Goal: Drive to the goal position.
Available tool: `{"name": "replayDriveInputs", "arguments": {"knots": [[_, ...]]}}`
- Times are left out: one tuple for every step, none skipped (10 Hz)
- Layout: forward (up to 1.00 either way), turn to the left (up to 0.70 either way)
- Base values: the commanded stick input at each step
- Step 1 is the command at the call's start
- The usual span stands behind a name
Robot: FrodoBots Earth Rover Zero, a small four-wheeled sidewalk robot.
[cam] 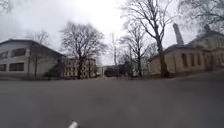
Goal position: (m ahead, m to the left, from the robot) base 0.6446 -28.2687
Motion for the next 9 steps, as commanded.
{"name": "replayDriveInputs", "arguments": {"knots": [[0.0, 0.0], [0.0, 0.0], [0.0, 0.0], [0.0, 0.0], [0.0, 0.0], [0.0, 0.0], [1.0, -0.39], [1.0, -0.39], [1.0, -0.39]]}}
